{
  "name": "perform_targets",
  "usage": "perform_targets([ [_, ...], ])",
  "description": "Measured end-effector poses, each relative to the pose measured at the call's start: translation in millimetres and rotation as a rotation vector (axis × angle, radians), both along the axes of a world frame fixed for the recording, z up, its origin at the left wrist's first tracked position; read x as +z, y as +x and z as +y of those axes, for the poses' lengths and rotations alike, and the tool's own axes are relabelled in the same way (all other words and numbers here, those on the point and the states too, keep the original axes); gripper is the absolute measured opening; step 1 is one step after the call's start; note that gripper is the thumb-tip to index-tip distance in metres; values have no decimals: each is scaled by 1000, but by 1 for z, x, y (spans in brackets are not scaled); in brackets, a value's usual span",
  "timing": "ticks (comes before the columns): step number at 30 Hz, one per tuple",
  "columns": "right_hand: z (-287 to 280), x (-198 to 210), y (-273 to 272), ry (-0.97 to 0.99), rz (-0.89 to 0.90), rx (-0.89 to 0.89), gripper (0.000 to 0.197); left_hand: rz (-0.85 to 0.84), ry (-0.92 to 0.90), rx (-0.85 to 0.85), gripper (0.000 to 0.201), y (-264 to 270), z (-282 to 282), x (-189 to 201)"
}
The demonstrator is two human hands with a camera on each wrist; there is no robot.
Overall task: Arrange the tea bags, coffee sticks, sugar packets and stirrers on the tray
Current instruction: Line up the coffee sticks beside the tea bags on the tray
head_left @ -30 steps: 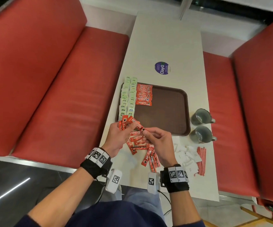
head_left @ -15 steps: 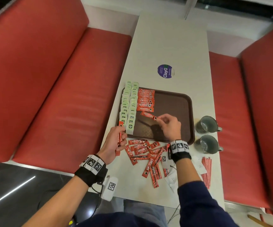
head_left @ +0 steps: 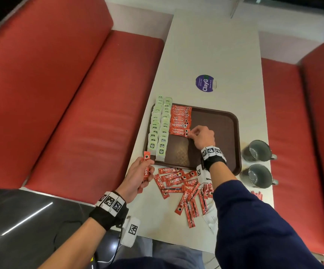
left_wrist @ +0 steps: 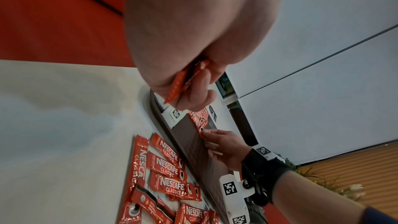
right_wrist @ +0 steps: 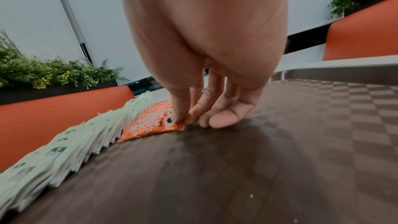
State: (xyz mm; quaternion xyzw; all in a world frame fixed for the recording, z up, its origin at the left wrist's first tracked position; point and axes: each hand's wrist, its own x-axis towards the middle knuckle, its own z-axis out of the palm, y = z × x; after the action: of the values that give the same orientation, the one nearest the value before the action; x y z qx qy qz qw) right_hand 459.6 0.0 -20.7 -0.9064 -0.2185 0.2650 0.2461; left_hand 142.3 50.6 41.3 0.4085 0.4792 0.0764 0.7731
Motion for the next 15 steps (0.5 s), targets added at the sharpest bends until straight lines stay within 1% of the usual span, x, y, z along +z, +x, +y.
perform_targets([
  [2, 3, -1, -4, -15, -14, -12, 9, 36, 9, -23, 23, 0, 0, 2],
  [6, 8, 4, -10, 0, -51, -37, 9, 52, 17, -38, 38, 1, 0, 3],
  [8, 9, 5, -14, 11, -69, -35, 10, 62, 16, -49, 39, 2, 0, 3],
  [10, 10, 3, -16, 24, -93, -41, 16, 72, 15, -54, 37, 2, 1, 3],
  [12, 10, 2, -21, 45, -119, -45, 32, 73, 11, -44, 35, 1, 2, 1],
  [15, 12, 1, -30, 20, -113, -35, 64, 58, -13, -17, 31, 1, 3, -1],
])
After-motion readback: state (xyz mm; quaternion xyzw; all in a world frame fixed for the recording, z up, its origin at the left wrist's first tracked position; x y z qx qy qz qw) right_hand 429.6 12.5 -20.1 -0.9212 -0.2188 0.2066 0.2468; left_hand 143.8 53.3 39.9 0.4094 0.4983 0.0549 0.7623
